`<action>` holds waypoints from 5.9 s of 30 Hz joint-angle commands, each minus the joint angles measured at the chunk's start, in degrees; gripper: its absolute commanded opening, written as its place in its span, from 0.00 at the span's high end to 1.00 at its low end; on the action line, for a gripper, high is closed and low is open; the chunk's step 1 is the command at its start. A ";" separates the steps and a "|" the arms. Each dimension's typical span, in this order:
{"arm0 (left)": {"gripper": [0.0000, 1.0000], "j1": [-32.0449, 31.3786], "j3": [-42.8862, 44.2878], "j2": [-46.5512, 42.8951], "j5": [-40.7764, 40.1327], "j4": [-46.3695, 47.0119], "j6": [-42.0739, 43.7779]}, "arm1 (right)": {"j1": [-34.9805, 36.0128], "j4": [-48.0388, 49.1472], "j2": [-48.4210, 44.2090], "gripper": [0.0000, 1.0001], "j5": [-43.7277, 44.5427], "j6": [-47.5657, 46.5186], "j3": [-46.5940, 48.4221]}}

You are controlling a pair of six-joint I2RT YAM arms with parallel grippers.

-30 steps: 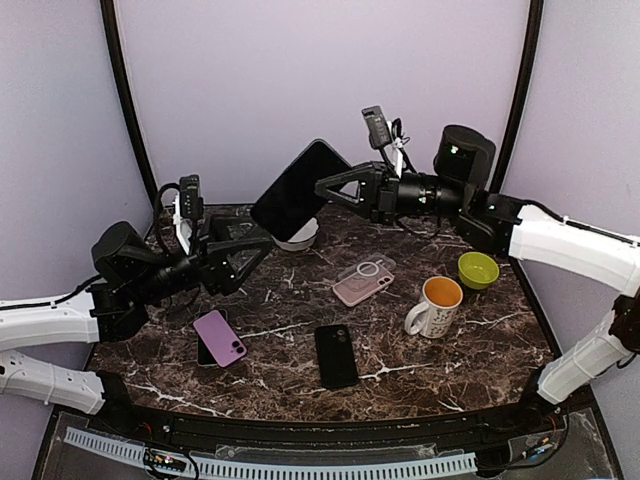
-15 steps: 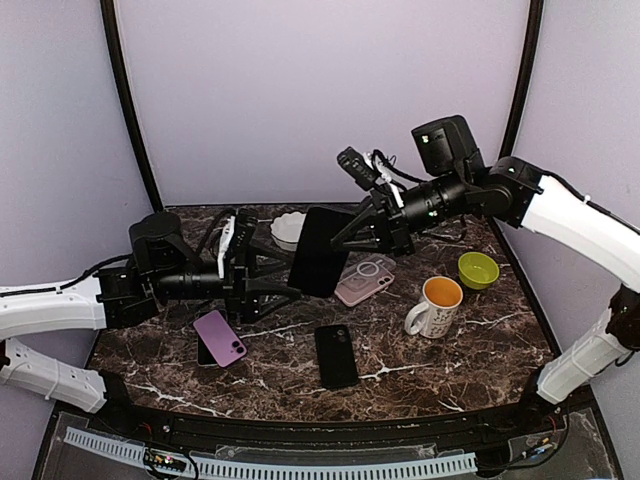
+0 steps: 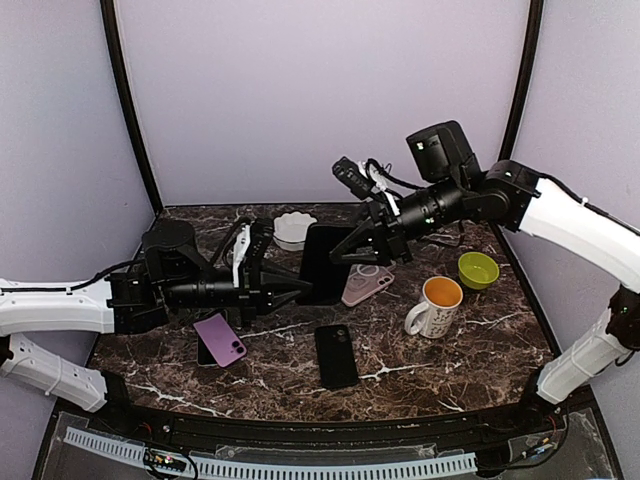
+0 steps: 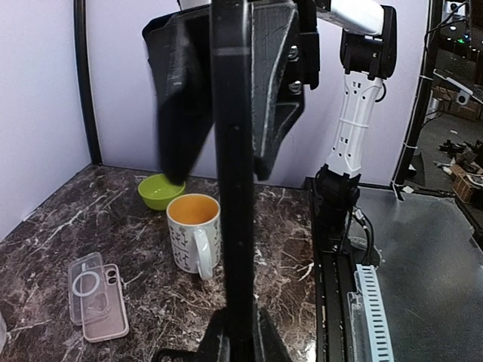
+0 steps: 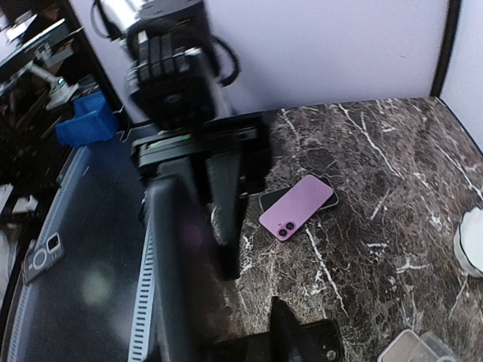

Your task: Put the phone into the phone case

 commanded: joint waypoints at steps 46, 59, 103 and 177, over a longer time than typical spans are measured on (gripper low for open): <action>0.04 10.73 2.44 -6.14 -36.95 -29.24 -21.55 | 20.16 16.82 9.77 1.00 65.88 57.08 -19.93; 0.03 10.94 -3.29 -13.05 -33.80 -30.40 -24.74 | 22.43 4.46 22.87 1.00 68.98 65.41 -11.24; 0.03 11.44 -6.20 -10.25 -33.90 -25.50 -23.08 | 17.29 -5.11 32.99 0.22 59.51 67.54 -4.69; 0.70 3.55 27.34 44.98 -3.30 -43.62 -6.46 | 6.98 21.93 18.21 0.48 40.75 55.59 -31.20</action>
